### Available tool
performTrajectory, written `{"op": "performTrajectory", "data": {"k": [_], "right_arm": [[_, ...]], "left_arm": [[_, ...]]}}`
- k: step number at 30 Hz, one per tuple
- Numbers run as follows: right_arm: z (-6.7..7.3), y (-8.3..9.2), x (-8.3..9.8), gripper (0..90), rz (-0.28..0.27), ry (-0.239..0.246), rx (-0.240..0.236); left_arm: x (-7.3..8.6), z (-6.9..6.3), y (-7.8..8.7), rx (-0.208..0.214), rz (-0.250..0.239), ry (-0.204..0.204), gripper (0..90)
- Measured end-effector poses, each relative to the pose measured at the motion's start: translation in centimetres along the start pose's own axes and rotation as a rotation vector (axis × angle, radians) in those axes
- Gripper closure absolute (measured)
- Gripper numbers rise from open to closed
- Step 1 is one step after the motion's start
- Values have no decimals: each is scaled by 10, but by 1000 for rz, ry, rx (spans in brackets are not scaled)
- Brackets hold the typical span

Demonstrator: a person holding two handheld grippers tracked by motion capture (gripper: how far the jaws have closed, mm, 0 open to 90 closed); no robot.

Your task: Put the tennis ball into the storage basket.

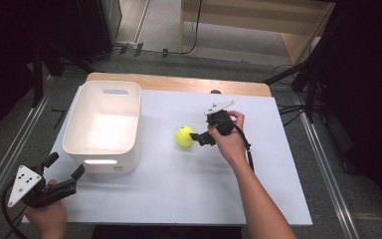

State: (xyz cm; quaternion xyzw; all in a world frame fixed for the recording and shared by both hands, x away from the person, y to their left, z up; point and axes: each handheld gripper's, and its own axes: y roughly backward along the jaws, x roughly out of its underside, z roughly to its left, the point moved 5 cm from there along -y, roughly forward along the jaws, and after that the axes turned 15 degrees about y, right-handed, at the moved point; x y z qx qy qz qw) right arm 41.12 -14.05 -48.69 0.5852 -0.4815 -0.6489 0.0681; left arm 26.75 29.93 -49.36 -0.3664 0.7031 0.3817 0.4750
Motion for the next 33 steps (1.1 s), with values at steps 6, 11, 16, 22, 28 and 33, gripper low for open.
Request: {"op": "performTrajectory", "data": {"k": [6, 11, 16, 22, 28, 33], "right_arm": [[5, -9, -8, 0, 39, 34, -30], [5, -19, -8, 0, 64, 22, -47], [7, -27, -10, 0, 82, 13, -66], [9, -31, -15, 0, 97, 11, -87], [11, -38, -15, 0, 138, 16, -115], [12, -44, -15, 87, 158, 8, -134]], "left_arm": [[0, 0, 0, 2, 1, 1, 86], [0, 0, -1, -1, 3, 0, 86], [0, 0, 0, 7, -3, 7, 86], [-1, 1, 1, 8, -4, 15, 86], [-1, 1, 1, 9, -7, 13, 85], [-1, 2, 1, 9, -9, 14, 86]]}}
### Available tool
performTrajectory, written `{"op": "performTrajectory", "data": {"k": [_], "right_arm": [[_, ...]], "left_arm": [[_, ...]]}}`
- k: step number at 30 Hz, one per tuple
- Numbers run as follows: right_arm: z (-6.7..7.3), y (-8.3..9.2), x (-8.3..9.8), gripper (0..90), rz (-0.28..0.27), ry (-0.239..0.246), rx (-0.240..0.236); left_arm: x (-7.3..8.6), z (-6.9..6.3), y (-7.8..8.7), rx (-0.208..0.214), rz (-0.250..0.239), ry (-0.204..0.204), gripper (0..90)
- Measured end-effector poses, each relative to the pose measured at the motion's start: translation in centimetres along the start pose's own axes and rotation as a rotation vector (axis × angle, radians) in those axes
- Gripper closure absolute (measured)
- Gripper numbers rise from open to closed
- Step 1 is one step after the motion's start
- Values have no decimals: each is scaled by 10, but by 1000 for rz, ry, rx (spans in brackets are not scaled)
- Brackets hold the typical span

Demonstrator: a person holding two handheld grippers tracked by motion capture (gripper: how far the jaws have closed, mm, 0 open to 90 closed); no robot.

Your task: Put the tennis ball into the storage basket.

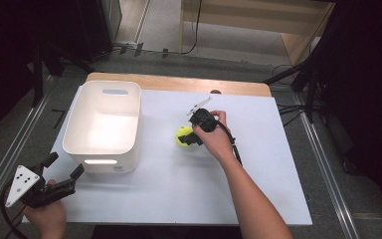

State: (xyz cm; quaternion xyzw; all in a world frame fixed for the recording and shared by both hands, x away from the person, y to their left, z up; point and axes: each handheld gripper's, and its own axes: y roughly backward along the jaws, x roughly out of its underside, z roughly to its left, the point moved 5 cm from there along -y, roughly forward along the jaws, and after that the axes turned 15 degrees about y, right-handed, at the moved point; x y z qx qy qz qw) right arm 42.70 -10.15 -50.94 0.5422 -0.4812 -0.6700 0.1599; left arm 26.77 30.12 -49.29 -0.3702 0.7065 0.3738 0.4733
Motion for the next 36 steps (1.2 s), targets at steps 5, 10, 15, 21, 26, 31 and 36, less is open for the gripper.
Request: {"op": "performTrajectory", "data": {"k": [5, 10, 15, 21, 26, 31, 36], "right_arm": [[0, -5, -1, 125, 14, -4, -9], [4, -12, -2, 126, 43, -3, -35], [7, -17, -2, 136, 46, -24, -59], [12, -20, -4, 243, 33, -27, -93], [12, -19, -5, 246, 51, -9, -77], [10, -13, -4, 247, 51, -3, -66], [8, -8, -4, 247, 32, -10, -68]], "left_arm": [[0, 0, 0, 3, -3, 3, 85], [0, 0, 0, 3, -2, 1, 86], [0, 0, 0, 4, -2, 1, 85], [0, 0, 0, 4, -3, 2, 86], [0, 0, 1, 4, -3, 6, 85], [0, 0, 0, 4, -3, 2, 86], [0, 0, 0, -2, 4, -1, 85]]}}
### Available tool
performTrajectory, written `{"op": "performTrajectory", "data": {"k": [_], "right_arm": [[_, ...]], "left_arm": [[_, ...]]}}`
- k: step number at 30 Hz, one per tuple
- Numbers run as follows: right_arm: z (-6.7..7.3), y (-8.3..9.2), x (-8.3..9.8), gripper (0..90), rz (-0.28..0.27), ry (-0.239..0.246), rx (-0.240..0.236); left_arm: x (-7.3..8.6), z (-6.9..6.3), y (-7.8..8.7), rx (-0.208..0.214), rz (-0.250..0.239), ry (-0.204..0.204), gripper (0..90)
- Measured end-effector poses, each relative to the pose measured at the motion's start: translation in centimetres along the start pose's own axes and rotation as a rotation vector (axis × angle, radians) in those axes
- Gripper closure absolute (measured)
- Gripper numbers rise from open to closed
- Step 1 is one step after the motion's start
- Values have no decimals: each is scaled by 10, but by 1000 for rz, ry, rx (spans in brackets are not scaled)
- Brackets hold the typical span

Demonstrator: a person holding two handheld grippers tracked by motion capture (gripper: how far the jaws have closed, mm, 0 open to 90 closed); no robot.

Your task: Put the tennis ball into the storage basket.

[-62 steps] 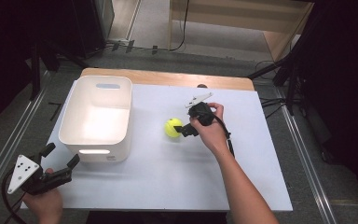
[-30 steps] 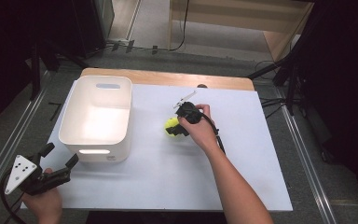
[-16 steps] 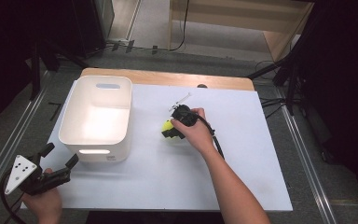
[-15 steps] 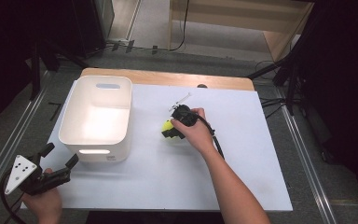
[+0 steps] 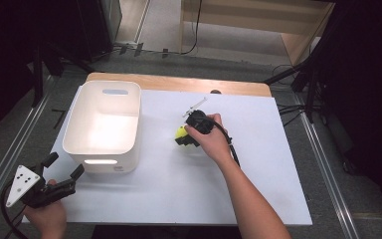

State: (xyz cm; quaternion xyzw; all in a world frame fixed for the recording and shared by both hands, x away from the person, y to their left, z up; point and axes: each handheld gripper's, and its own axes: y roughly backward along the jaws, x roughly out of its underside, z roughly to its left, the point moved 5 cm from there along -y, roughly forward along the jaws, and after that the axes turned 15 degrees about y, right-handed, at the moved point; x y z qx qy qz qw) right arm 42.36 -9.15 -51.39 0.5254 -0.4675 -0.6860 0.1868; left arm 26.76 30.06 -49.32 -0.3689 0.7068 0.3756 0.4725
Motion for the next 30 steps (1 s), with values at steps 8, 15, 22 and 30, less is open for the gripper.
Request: {"op": "performTrajectory", "data": {"k": [8, 15, 22, 30], "right_arm": [[0, 6, -1, 248, -11, -7, -1], [1, 11, -6, 248, -14, 5, 0], [1, 14, -11, 248, -34, 15, -8], [3, 19, -19, 248, -58, 35, -18]], "left_arm": [[0, 0, 1, 5, -5, 2, 86], [0, 0, 0, 6, -5, 3, 85], [0, 0, 0, 5, -4, 2, 85], [0, 0, 0, 8, -6, 4, 86]]}}
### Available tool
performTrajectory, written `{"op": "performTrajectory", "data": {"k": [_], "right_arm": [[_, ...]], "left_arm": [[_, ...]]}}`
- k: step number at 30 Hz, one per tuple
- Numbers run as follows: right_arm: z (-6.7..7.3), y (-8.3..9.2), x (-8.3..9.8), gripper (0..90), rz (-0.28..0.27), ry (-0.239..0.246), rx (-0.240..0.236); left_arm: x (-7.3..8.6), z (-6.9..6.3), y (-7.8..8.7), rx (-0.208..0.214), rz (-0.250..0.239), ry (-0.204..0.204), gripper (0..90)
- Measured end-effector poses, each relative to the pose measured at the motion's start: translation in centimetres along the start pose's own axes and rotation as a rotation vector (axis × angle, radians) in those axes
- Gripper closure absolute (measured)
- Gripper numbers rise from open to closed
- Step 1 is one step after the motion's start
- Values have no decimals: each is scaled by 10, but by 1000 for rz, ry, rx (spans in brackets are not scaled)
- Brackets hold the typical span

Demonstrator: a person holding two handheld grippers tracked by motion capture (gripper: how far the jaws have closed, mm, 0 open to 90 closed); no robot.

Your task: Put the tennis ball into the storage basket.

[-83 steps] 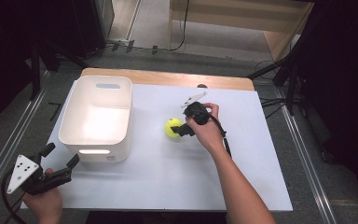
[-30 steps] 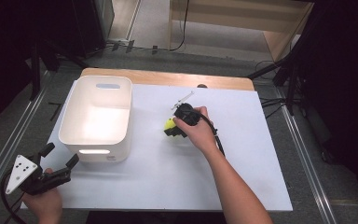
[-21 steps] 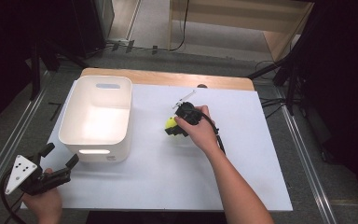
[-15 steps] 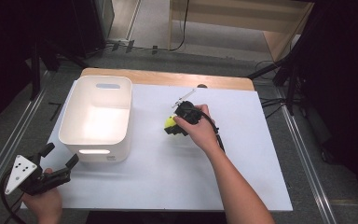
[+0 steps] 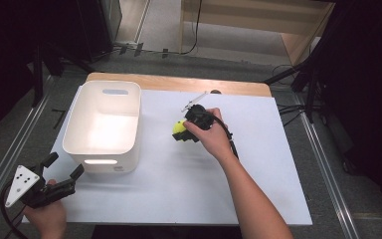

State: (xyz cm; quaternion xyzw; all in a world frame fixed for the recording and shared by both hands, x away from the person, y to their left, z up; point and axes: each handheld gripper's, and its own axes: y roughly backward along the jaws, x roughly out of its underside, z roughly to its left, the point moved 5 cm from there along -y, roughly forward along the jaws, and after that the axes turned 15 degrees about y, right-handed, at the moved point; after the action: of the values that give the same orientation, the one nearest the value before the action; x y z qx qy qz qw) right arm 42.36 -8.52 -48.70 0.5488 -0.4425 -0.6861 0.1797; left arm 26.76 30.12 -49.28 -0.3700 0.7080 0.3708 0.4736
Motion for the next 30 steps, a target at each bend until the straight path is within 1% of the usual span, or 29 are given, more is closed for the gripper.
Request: {"op": "performTrajectory", "data": {"k": [13, 17, 21, 25, 26, 30], "right_arm": [[2, 6, -8, 248, -12, 19, -3], [2, 7, -11, 248, -16, 33, -7], [3, 8, -15, 248, -14, 35, -3], [4, 10, -19, 248, -25, 38, -10], [4, 10, -21, 248, -29, 50, -14], [5, 11, -24, 248, -30, 49, -13]], "left_arm": [[0, 0, 0, 0, 1, 0, 86], [0, 0, 0, 0, 3, -2, 86], [0, 0, 0, 1, 2, 2, 85], [0, 0, 0, 2, 1, 5, 85], [0, 0, 0, 1, 1, 5, 85], [0, 0, 0, 1, 1, 5, 85]]}}
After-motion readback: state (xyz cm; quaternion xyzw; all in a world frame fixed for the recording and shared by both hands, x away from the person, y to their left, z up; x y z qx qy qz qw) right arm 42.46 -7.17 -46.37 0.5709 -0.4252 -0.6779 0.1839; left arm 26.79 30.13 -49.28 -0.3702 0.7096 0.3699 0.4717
